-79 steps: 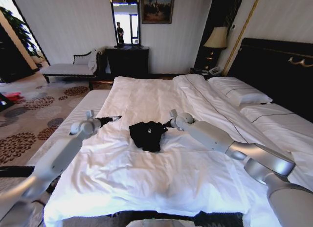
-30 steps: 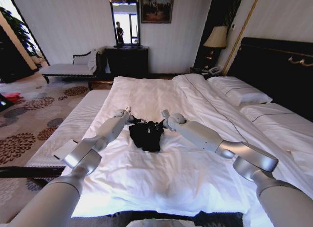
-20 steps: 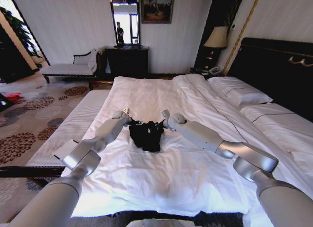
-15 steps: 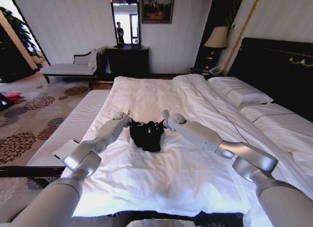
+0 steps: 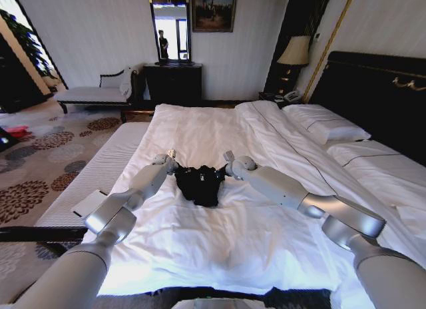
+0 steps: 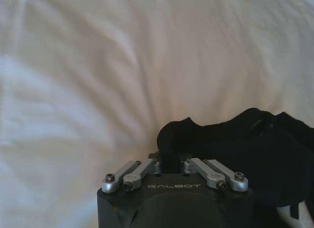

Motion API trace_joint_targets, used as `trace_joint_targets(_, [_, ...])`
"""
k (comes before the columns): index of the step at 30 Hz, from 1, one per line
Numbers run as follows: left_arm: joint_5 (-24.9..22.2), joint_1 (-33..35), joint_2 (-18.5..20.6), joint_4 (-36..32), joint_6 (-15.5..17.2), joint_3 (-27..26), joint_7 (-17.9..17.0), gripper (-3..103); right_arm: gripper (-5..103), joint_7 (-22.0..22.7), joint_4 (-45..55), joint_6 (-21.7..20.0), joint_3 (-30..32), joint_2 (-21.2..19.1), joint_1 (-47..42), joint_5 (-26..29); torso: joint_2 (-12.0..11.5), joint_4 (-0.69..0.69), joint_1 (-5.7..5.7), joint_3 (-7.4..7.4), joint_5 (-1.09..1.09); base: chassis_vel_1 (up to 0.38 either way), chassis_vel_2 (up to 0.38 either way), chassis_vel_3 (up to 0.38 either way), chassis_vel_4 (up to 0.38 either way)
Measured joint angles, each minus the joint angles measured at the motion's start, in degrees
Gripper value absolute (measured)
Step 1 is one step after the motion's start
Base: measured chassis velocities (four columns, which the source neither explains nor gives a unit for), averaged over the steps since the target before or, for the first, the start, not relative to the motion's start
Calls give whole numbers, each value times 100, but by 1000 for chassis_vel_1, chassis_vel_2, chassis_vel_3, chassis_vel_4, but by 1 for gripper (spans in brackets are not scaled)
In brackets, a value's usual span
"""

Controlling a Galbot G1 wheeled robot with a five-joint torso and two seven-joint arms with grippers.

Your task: Fold the clothes on the bed.

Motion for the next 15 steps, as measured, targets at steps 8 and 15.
trace_joint_targets(8, [-174,106,274,-398,-2,56,-125,2,0,26,-23,13,5,23,5,-1,0,1,0,0,0,0,0,0,0])
trace_joint_targets(15, [-627,299,715,-1355,-32,50,-397,2,0,246,152,205,259,-22,-93,67,0,1,0,0,0,0,0,0,0])
